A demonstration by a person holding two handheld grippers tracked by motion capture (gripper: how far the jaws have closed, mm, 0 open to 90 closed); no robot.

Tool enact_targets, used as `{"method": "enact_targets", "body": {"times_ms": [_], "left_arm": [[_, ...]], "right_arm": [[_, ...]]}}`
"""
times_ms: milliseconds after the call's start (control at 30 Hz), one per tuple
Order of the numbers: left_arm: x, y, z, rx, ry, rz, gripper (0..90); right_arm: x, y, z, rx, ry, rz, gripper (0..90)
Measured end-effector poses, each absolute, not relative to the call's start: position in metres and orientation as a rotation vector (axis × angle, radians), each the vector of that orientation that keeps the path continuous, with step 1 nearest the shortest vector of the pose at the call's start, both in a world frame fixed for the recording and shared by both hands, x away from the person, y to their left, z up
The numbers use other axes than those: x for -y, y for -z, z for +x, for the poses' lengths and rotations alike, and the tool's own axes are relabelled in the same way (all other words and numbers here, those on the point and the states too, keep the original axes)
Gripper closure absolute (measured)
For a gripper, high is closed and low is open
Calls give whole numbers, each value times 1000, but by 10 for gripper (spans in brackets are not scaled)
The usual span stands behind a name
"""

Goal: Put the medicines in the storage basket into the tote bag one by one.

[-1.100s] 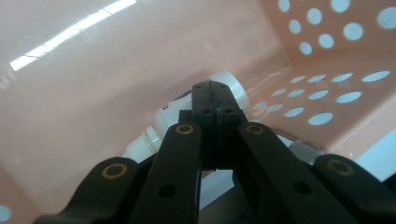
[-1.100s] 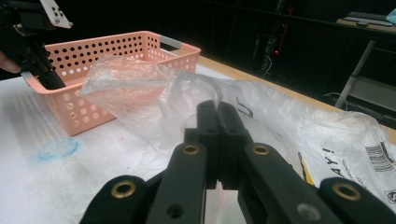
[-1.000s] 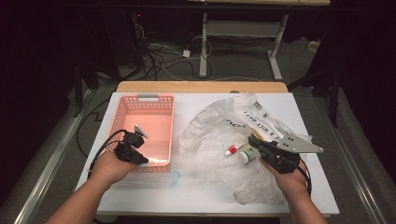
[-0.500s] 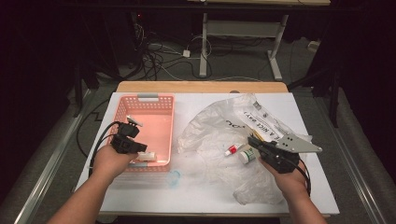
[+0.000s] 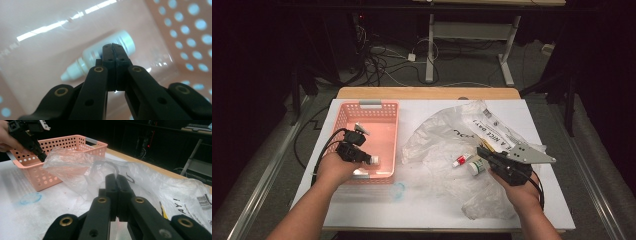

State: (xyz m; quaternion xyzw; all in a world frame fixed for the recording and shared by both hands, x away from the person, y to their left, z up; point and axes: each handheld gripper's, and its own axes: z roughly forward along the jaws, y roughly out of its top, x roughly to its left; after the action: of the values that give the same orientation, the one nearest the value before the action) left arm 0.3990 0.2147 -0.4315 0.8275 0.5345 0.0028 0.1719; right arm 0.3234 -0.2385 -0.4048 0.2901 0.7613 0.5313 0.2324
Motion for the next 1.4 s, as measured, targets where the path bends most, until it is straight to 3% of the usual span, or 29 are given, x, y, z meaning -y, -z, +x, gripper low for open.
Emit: {"method": "enact_targets", "body": {"times_ms": [133,367,500,567,633,733,800,1167,1267,1333,1400], "left_arm": [[-223,425,401,-1510,-15,2263,871],[-230,411,413,-1434,-168,2139,477],[-229,411,429,-1443,-128,2066,322],[-227,414,436,-1452,-138,2058,297],[-223,421,445,-1489,-154,2069,177],[-224,424,459,-1569,-232,2022,127],[-224,426,471,-1632,-260,1998,0],[-216,466,508,-1835,-130,2000,1],[-215,469,510,-1860,-129,1987,86],[-214,469,508,-1829,-159,2013,316],[-212,469,508,-1819,-179,2026,364]], "right_arm": [[241,404,323,-2086,-1467,799,900],[238,405,322,-2096,-1467,794,900],[238,406,323,-2100,-1458,797,900],[238,406,324,-2097,-1458,805,900],[239,407,324,-2099,-1458,808,900],[238,408,324,-2103,-1455,802,900],[238,408,324,-2105,-1455,803,900],[241,406,322,-2095,-1458,796,900],[244,405,322,-2088,-1462,791,900],[247,405,323,-2083,-1466,799,900],[248,404,322,-2076,-1466,804,900]]}}
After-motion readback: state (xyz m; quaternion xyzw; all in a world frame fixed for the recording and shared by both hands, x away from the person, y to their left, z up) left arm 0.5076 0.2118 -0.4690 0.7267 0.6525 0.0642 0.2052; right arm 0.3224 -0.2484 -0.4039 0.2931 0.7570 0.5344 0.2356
